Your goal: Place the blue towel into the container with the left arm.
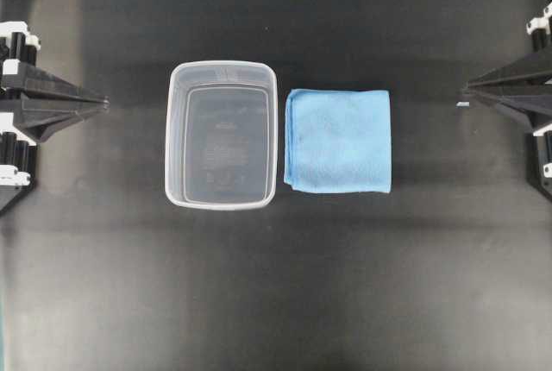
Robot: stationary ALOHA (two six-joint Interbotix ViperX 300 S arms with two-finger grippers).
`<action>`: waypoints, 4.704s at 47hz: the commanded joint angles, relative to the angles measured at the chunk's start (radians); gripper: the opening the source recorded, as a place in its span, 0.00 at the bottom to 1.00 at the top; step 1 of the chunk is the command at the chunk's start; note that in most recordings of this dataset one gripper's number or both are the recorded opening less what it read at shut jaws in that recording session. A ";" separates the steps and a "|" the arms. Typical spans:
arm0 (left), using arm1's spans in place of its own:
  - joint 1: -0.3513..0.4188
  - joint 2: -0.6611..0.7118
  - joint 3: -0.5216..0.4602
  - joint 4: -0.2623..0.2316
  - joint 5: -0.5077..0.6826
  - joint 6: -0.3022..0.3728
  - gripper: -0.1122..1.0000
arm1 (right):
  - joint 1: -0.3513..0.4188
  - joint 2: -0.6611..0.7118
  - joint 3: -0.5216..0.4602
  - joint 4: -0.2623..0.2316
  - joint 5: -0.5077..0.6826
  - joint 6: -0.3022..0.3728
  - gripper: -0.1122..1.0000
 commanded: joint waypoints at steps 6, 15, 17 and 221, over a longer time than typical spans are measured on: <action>0.008 0.130 -0.193 0.040 0.186 -0.035 0.10 | -0.003 -0.008 -0.012 0.005 -0.003 0.012 0.10; 0.014 0.316 -0.405 0.040 0.423 -0.023 0.10 | 0.003 -0.035 -0.006 0.005 0.023 0.029 0.10; 0.017 0.376 -0.465 0.040 0.483 -0.023 0.10 | 0.003 -0.043 -0.005 0.005 0.029 0.031 0.10; 0.066 0.732 -0.747 0.041 0.983 0.031 0.89 | 0.006 -0.279 0.015 0.005 0.209 0.032 0.76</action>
